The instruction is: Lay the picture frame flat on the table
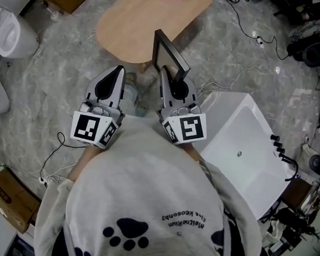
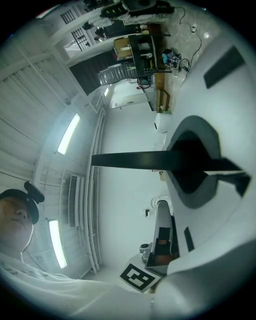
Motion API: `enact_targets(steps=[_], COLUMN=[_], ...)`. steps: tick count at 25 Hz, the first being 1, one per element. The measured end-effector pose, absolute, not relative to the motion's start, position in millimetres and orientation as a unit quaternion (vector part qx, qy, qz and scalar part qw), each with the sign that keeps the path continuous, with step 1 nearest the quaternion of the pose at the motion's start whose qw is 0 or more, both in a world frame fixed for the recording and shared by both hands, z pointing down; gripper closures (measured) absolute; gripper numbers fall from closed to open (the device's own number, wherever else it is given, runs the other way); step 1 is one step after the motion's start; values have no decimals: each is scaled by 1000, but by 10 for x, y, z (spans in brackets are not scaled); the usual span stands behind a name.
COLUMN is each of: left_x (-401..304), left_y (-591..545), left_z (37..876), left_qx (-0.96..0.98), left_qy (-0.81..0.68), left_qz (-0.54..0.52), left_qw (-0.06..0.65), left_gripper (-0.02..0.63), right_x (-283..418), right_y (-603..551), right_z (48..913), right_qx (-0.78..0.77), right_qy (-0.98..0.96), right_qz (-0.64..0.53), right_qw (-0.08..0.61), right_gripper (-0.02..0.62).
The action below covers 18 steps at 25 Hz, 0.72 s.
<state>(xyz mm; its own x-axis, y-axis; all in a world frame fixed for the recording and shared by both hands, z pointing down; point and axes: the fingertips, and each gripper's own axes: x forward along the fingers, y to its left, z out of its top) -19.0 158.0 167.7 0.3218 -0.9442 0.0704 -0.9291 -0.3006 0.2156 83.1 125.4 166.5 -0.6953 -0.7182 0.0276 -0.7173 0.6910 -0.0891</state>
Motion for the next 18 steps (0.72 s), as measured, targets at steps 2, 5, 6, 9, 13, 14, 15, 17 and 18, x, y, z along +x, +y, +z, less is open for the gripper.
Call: enact_targets(steps=[2, 5, 6, 9, 13, 14, 15, 17, 18], left_x=[-219, -273, -292, -342, -340, -327, -312, -303, -319], left_y=[1516, 1369, 1305, 1078, 759, 682, 613, 486, 417], left_z=[1692, 1678, 1664, 1628, 1644, 1654, 1670, 1709, 1728], left_qx=[808, 814, 816, 821, 837, 842, 846, 855, 858], left_qy=[-578, -570, -568, -560, -537, -529, -522, -508, -502], left_qz=[-36, -36, -35, -34, -28, -25, -22, -15, -12], left_qw=[109, 106, 104, 103, 104, 104, 106, 108, 109], left_gripper=[597, 597, 597, 597, 597, 597, 597, 597, 597], right_x=[804, 766, 752, 676, 563, 554, 551, 546, 535], right_y=[1204, 1081, 1026, 849, 626, 564, 507, 403, 349], right_z=[1697, 1707, 1698, 1649, 1597, 1600, 1605, 1624, 1631], right_qx=[-391, -398, -401, -405, -414, -418, -423, -433, -438], right_qy=[919, 916, 915, 913, 909, 907, 905, 900, 898], right_qz=[-46, -45, -45, -42, -41, -42, -43, -44, -44], right_qw=[-1, -5, -5, -2, 11, 13, 15, 15, 14], right_gripper=[578, 578, 578, 578, 577, 578, 578, 578, 578])
